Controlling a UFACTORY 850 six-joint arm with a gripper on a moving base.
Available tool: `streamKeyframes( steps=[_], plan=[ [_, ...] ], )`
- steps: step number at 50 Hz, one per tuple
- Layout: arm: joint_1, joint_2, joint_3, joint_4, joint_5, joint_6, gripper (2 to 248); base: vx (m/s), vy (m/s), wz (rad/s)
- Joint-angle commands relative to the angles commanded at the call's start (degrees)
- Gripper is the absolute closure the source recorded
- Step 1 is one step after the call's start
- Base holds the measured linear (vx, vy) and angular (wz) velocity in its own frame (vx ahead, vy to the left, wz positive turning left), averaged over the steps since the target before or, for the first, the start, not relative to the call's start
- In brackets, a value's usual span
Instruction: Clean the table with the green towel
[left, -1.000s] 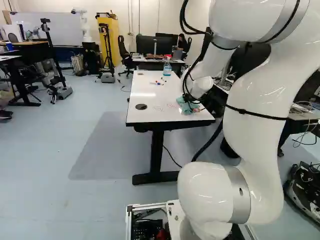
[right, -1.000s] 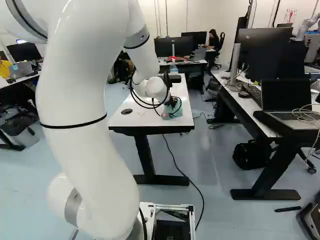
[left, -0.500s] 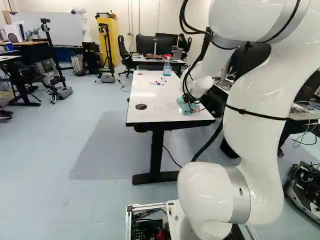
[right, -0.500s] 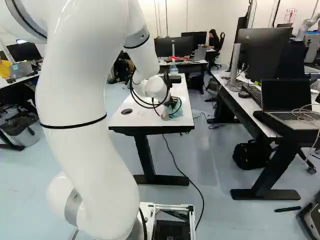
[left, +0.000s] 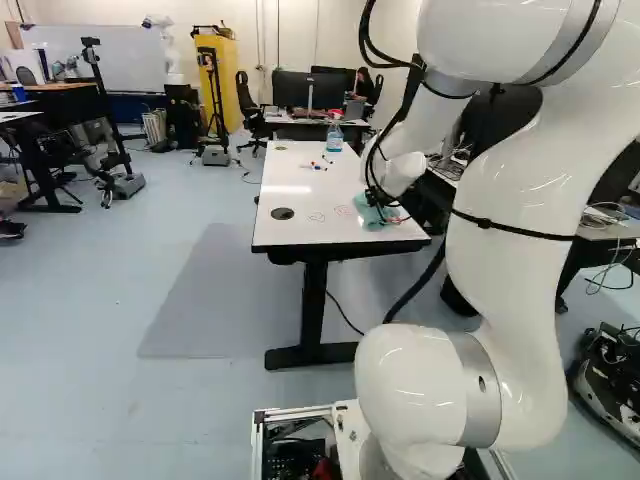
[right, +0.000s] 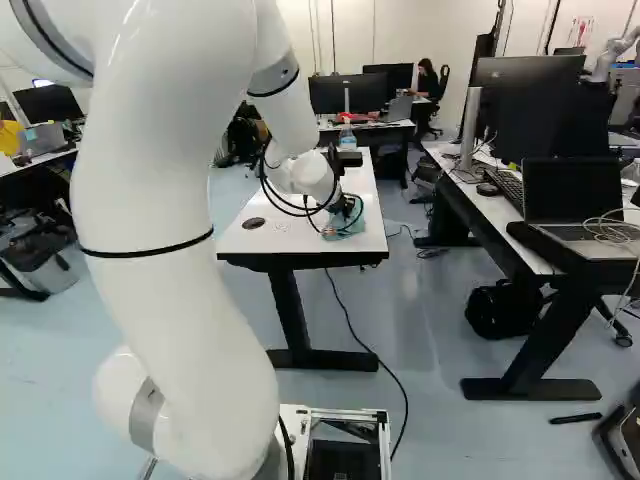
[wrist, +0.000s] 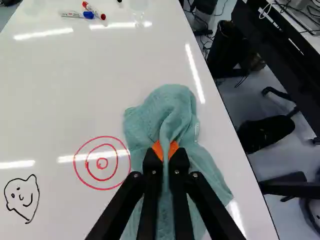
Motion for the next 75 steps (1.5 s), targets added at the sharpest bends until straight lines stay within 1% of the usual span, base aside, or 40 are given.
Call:
streamKeyframes(
  steps=[14,28,34,42,65,75],
  plan=[
    [0.1,-0.3,-0.4,0.0,0.0,0.0,220,0.0,0.0,0.0],
    [1.3,-2.9,-3.6,0.0,0.0,0.0,220,0.0,0.0,0.0],
    [2.2,-3.7,-4.5,0.0,0.0,0.0,220,0.0,0.0,0.0],
    [3.5,-3.9,-4.8,0.0,0.0,0.0,220,0.0,0.0,0.0],
    [7.5,-3.5,-4.3,0.0,0.0,0.0,220,0.0,0.0,0.0],
    [9.2,-2.8,-3.5,0.0,0.0,0.0,220,0.0,0.0,0.0]
  ],
)
